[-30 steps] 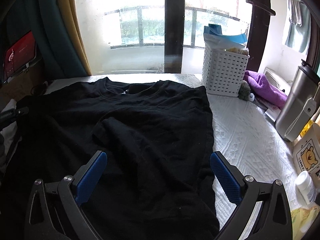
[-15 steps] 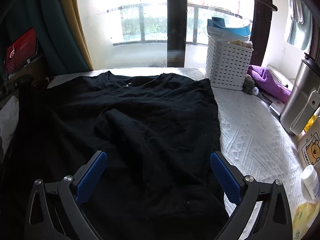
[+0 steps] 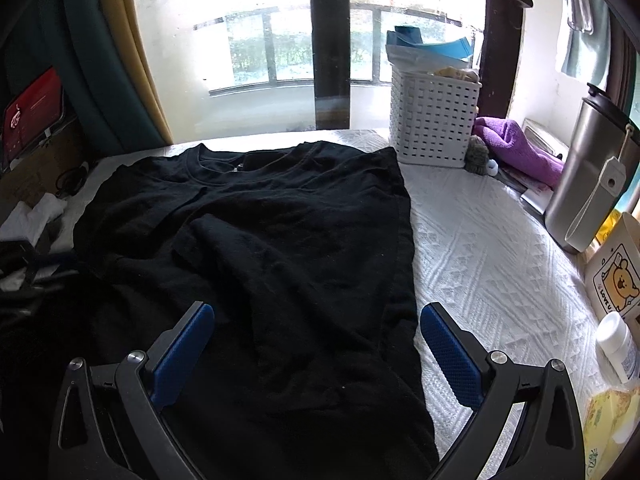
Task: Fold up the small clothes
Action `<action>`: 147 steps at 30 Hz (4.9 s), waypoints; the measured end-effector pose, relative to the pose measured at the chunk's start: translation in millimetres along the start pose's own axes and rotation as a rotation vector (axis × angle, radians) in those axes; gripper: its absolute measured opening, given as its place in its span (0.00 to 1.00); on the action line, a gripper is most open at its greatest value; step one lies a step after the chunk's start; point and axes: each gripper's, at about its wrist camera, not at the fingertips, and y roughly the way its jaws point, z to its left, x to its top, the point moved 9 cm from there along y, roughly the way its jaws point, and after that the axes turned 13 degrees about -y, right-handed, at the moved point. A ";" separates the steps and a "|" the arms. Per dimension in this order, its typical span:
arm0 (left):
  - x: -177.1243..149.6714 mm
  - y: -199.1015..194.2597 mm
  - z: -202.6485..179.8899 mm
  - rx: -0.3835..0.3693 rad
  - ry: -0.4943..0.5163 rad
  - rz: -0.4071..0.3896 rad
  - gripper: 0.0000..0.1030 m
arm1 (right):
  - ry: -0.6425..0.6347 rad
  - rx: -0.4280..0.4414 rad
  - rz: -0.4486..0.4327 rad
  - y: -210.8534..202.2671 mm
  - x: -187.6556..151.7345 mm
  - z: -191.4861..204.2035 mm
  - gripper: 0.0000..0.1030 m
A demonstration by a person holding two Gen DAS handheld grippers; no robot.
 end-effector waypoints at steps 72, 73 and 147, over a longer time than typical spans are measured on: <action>-38.0 31.4 107.6 0.139 -0.131 0.133 0.04 | -0.059 -0.084 0.190 32.0 -23.6 -43.6 1.00; -39.4 29.7 105.0 0.137 -0.128 0.133 0.04 | -0.066 -0.100 0.195 32.7 -25.6 -45.5 1.00; -169.2 -175.9 12.3 -0.010 -0.232 -0.089 0.02 | -0.002 0.066 -0.002 -191.2 -169.9 10.8 0.11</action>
